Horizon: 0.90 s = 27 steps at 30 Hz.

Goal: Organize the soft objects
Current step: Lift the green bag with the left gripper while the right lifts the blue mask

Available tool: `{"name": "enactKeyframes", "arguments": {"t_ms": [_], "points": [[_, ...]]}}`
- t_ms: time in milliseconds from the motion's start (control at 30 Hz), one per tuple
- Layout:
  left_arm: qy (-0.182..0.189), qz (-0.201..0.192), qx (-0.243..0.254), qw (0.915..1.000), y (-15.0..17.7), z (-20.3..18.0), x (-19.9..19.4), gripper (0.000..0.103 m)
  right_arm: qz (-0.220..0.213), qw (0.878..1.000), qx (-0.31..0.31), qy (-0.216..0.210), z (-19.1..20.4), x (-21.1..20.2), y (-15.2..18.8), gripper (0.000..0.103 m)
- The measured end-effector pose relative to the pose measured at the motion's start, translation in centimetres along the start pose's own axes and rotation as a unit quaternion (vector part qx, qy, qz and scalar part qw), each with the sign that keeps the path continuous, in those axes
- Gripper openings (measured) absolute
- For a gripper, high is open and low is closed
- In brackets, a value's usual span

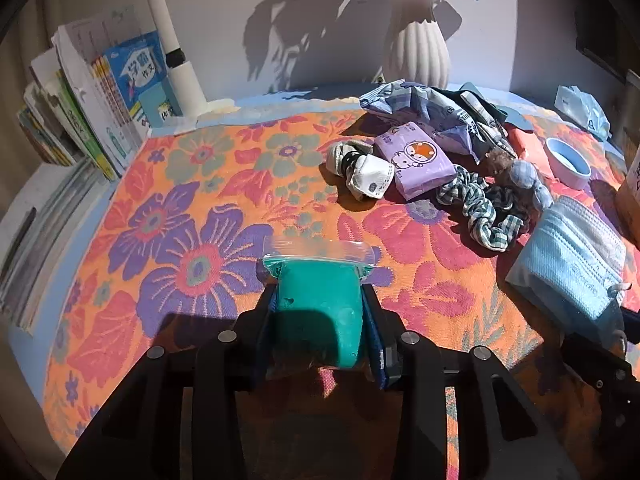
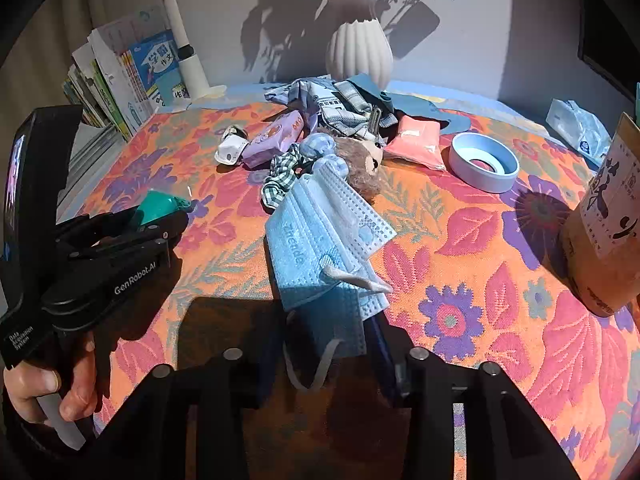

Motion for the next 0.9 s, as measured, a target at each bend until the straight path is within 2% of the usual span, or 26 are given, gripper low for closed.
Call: {"name": "enactKeyframes", "arguments": {"t_ms": [67, 233, 267, 333, 400, 533, 667, 800, 833, 867, 900], "points": [[0.000, 0.000, 0.000, 1.0000, 0.0, 0.0, 0.0, 0.036, -0.002, 1.000, 0.001, -0.001, 0.0, -0.1, 0.0, 0.047], [0.011, 0.000, -0.019, 0.9997, 0.0, 0.6, -0.1, 0.036, -0.004, 1.000, 0.000, -0.015, 0.1, 0.0, 0.0, 0.047], [0.016, -0.002, -0.026, 0.9995, 0.0, 0.8, -0.1, 0.036, -0.004, 0.999, 0.002, -0.039, 0.3, -0.1, 0.1, 0.046], [0.027, -0.006, -0.037, 0.9989, 0.0, 1.2, -0.2, 0.036, -0.012, 0.991, 0.006, -0.130, 1.0, -0.9, 0.2, 0.043], [0.032, -0.007, -0.043, 0.9985, 0.0, 1.3, -0.3, 0.036, -0.024, 0.984, 0.001, -0.178, 1.5, -2.2, 0.3, 0.043], [0.037, -0.015, -0.044, 0.9983, 0.0, 1.2, -0.5, 0.036, -0.022, 0.989, -0.008, -0.145, 0.4, -3.0, 0.7, 0.043], [0.041, -0.016, -0.045, 0.9980, 0.0, 1.3, -0.5, 0.036, -0.009, 0.995, 0.002, -0.102, -0.6, -2.5, 0.3, 0.058], [0.048, -0.015, -0.050, 0.9975, 0.0, 1.4, -0.5, 0.036, 0.000, 0.995, 0.013, -0.097, -0.1, -1.7, -0.7, 0.061], [0.049, -0.014, -0.050, 0.9974, 0.0, 1.4, -0.5, 0.036, 0.002, 0.996, 0.011, -0.085, 0.2, -1.3, -1.1, 0.065], [0.050, -0.014, -0.051, 0.9973, 0.0, 1.4, -0.5, 0.036, 0.006, 0.997, 0.008, -0.070, 0.5, -0.8, -1.4, 0.079], [0.051, -0.015, -0.052, 0.9972, 0.0, 1.4, -0.5, 0.036, 0.015, 0.999, -0.001, -0.051, 0.9, 0.1, -1.6, 0.088]]}}
Point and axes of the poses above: each gripper's, at about its wrist camera, not at the fingertips, and x roughly the way its jaws point, z to its left, y to its underside, the point moved 3 cm from there along x, roughly the way its jaws point, and after that the axes turned 6 degrees about -z, right-handed, at the moved point
